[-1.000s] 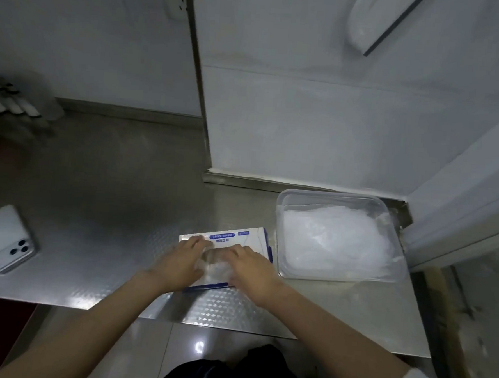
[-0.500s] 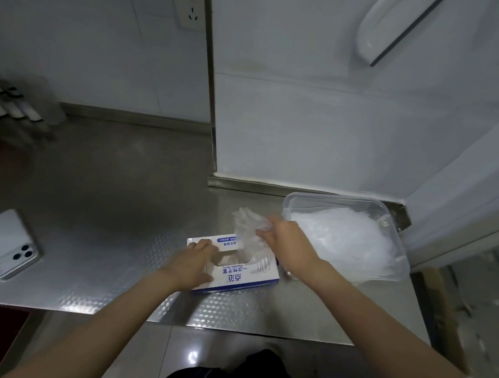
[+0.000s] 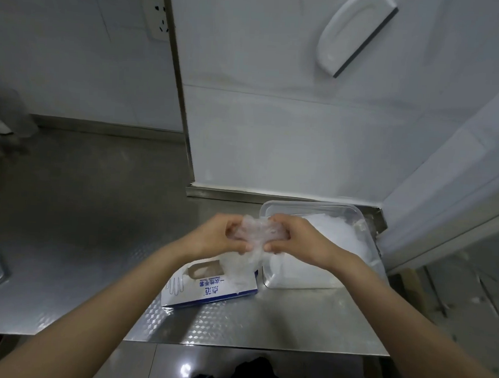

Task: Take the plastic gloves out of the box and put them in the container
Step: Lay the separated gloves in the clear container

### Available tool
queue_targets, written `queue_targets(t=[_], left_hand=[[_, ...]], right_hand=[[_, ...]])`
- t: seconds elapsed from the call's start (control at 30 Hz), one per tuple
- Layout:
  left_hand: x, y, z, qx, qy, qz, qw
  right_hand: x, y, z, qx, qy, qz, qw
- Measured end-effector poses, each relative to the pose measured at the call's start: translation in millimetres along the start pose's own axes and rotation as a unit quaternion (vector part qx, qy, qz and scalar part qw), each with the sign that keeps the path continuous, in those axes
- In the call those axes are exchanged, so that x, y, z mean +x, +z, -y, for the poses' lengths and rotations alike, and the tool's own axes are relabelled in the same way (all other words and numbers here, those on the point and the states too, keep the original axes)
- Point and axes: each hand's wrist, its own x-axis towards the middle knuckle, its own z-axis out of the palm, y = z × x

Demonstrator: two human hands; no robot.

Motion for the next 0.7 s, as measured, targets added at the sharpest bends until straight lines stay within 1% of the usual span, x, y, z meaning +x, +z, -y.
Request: queue_targets(t=[0.1, 0.2, 0.27, 0.33, 0.37, 0.4, 0.43, 0.47, 0.5, 0.53, 0.57, 0.6, 0.63, 0.7], left_hand=[[5.5, 5.6, 1.0, -0.032, -0.033, -0.051, 0.998], [10.0, 10.3, 3.0, -0.026, -0.059, -0.089, 0.994], [14.2, 14.7, 2.4, 0.001, -0.065, -0.123, 0.990], [18.6, 20.0, -0.2, 0.026, -0.055, -0.151, 0.987], [19.2, 20.0, 0.2, 0.033, -0.048, -0.162, 0.985], [20.0, 20.5, -0.8, 0.044, -0.041, -0.171, 0.983], [21.0, 21.3, -2.7, 0.061, -0.034, -0.177, 0.982], [21.6, 21.8, -5.0, 0.082, -0.024, -0.180, 0.980], [22.6, 22.5, -8.3, 0.104, -0.012, -0.176, 0.979], [23.9, 23.4, -12.3, 0.123, 0.000, -0.165, 0.979], [25.7, 24.4, -16.5, 0.139, 0.011, -0.146, 0.979], [27.9, 25.1, -20.7, 0.154, 0.025, -0.124, 0.980], [30.2, 25.7, -24.1, 0.172, 0.042, -0.100, 0.979], [34.3, 27.2, -28.7, 0.210, 0.074, -0.068, 0.973]], right_hand=[[-4.8, -8.1, -7.7, 0.075, 0.022, -0.050, 0.996], [-7.0, -12.4, -18.7, 0.112, 0.054, -0.095, 0.988], [-6.7, -14.8, -27.9, 0.129, 0.087, -0.109, 0.982], [-7.5, -18.2, -38.5, 0.111, 0.113, -0.136, 0.978], [-6.8, -18.1, -43.1, 0.074, 0.117, -0.162, 0.977], [-7.2, -19.9, -46.7, 0.030, 0.110, -0.205, 0.972], [-8.2, -23.0, -48.4, 0.000, 0.086, -0.255, 0.963], [-10.0, -26.2, -46.4, -0.013, 0.047, -0.294, 0.955], [-12.3, -29.2, -42.2, -0.015, 0.001, -0.309, 0.951], [-14.9, -31.9, -35.0, -0.025, -0.042, -0.294, 0.954], [-16.7, -33.1, -26.5, -0.049, -0.072, -0.256, 0.963], [-17.7, -32.9, -19.2, -0.090, -0.084, -0.208, 0.970], [-16.9, -31.8, -14.6, -0.137, -0.083, -0.169, 0.973], [-11.2, -30.5, -13.9, -0.192, -0.068, -0.133, 0.970]])
